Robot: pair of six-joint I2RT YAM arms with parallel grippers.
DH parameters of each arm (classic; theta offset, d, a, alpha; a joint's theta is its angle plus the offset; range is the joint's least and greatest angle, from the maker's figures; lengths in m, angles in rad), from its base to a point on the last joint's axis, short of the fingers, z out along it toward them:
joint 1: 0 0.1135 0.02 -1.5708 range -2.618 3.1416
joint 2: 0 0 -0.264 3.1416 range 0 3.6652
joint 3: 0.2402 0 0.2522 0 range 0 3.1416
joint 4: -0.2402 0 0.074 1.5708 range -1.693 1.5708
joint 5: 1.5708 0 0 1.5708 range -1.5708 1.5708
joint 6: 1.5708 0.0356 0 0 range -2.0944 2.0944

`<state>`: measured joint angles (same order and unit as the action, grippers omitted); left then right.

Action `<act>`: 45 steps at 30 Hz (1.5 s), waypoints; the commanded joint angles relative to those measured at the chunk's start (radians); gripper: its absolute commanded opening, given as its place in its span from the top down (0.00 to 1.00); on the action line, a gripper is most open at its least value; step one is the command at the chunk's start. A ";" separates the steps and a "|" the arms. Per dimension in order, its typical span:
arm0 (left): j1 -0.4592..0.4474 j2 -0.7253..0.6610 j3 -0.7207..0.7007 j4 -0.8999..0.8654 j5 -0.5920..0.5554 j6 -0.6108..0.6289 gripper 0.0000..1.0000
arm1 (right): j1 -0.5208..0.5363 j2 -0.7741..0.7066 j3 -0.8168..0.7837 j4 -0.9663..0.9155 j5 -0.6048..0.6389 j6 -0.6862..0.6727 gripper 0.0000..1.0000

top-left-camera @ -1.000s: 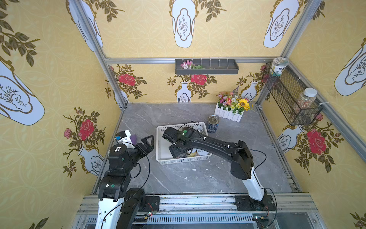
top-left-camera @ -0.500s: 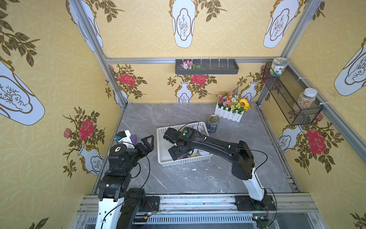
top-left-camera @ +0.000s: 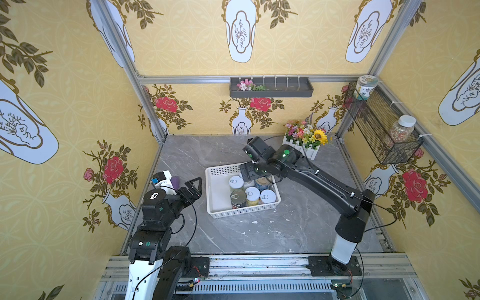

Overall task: Put the canned food in the basket
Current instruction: Pick up the canned food from the center of the board.

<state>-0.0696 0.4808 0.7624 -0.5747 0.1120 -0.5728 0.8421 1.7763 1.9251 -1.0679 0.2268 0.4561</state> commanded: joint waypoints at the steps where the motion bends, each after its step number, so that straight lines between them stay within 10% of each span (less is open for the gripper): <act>1: 0.001 0.006 -0.010 0.029 0.038 0.016 0.00 | -0.093 -0.045 -0.053 0.049 0.040 0.005 0.03; 17: 0.001 0.084 0.001 0.014 0.038 0.010 0.00 | -0.458 0.248 0.083 0.069 -0.131 -0.022 0.03; 45: 0.068 0.074 -0.005 0.038 0.118 0.027 0.00 | -0.529 0.539 0.305 0.018 -0.271 -0.026 0.03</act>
<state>-0.0048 0.5571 0.7616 -0.5621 0.2150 -0.5575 0.3088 2.3138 2.2387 -1.0451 -0.0399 0.4362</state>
